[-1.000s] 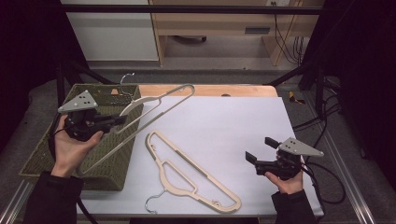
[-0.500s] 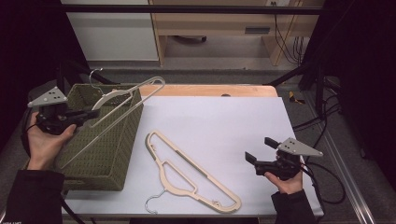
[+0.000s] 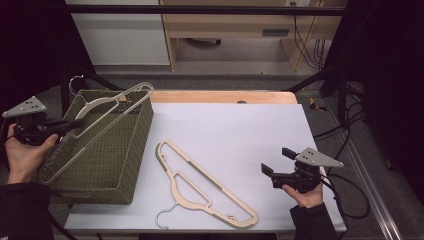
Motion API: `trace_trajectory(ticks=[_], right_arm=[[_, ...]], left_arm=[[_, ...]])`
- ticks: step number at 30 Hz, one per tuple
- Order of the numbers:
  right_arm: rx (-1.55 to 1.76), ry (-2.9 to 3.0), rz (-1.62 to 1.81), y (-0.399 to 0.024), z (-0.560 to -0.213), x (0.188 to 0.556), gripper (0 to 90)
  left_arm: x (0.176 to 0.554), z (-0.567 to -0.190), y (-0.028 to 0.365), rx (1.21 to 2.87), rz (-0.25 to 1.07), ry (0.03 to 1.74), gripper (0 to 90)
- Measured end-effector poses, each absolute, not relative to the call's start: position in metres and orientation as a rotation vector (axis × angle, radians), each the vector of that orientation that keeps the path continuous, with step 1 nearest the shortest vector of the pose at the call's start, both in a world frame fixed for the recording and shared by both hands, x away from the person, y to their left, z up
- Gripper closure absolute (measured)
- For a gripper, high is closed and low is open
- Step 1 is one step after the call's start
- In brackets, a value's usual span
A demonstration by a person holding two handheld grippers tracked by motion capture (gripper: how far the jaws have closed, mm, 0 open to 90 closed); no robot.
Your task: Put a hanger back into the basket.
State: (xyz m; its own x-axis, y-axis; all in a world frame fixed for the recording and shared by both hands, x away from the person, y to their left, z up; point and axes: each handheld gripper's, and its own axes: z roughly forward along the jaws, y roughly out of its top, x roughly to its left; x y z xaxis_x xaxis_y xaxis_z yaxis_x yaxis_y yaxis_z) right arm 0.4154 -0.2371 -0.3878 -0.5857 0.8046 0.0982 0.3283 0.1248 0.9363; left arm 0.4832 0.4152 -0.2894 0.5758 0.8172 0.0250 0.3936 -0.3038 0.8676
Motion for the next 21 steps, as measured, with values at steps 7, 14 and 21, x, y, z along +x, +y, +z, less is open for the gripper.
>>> trace_trajectory(ticks=[7, 14, 21], right_arm=[[1.091, 1.978, 1.455, -0.237, -0.388, 0.416, 8.2], [1.091, 1.981, 1.455, -0.237, -0.389, 0.416, 8.2], [1.086, 1.997, 1.45, -0.236, -0.389, 0.416, 8.2]], left_arm=[[0.484, -0.296, 0.43, 1.879, 0.608, 0.986, 86.5], [0.49, -0.3, 0.434, 1.908, 0.618, 1.021, 86.5], [0.497, -0.324, 0.437, 1.938, 0.58, 1.075, 86.4]])
